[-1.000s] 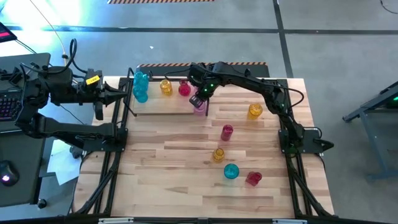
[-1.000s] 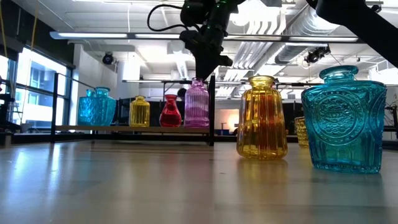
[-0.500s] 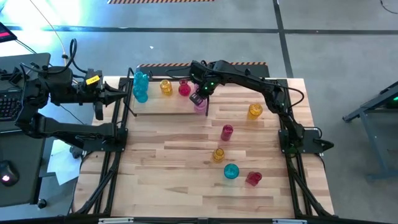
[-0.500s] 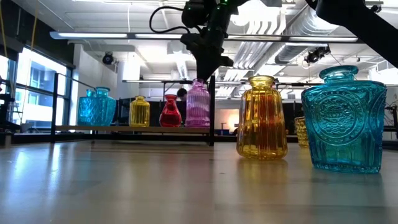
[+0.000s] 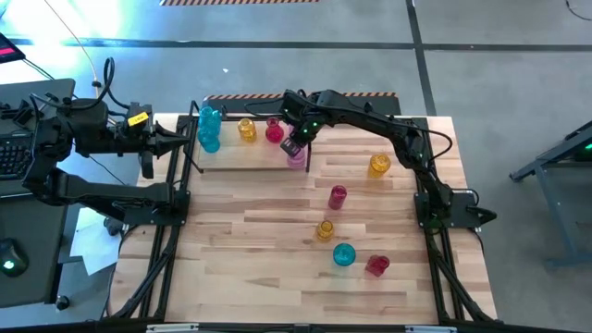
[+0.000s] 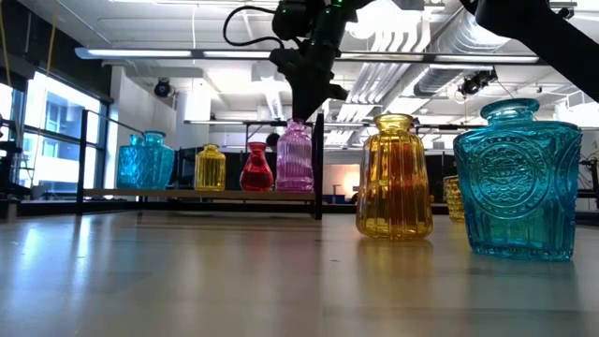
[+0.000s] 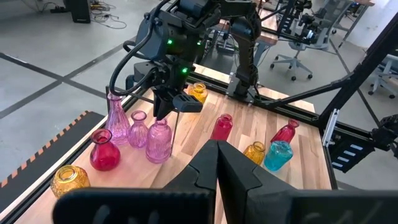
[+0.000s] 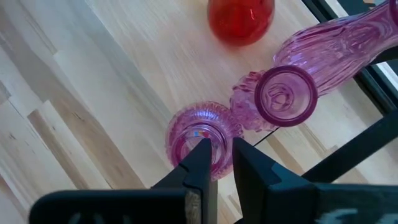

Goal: Sort vases onto shelf
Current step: Put the purple vase on the shelf aligned with the other purple vase

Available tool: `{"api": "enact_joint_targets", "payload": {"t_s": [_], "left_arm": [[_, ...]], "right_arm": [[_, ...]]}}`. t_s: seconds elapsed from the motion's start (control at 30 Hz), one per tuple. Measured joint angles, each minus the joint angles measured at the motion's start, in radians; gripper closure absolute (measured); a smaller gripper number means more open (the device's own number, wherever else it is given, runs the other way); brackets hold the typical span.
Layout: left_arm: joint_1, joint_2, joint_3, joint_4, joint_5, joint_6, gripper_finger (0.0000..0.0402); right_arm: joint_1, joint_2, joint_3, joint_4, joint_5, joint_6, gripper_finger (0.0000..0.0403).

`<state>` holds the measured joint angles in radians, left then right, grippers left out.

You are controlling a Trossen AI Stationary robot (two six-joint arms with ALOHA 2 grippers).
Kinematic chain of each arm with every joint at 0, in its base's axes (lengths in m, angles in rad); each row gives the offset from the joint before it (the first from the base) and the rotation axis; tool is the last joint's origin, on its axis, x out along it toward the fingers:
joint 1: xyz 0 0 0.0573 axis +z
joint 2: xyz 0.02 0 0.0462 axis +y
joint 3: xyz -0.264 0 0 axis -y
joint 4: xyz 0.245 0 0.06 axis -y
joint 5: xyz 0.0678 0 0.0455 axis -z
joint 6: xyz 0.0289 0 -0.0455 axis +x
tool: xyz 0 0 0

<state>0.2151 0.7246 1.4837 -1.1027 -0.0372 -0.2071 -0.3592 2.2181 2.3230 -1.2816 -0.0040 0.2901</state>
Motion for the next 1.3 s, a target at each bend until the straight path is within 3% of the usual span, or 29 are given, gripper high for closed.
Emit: {"api": "enact_joint_targets", "payload": {"t_s": [0.97, 1.3], "left_arm": [[0.000, 0.000, 0.000, 0.000, 0.000, 0.000, 0.0401], [0.000, 0.000, 0.000, 0.000, 0.001, 0.001, 0.0401]], "right_arm": [[0.006, -0.051, 0.033, -0.012, 0.060, 0.018, 0.0359], [0.080, -0.075, 0.033, 0.108, -0.127, 0.058, 0.0359]]}}
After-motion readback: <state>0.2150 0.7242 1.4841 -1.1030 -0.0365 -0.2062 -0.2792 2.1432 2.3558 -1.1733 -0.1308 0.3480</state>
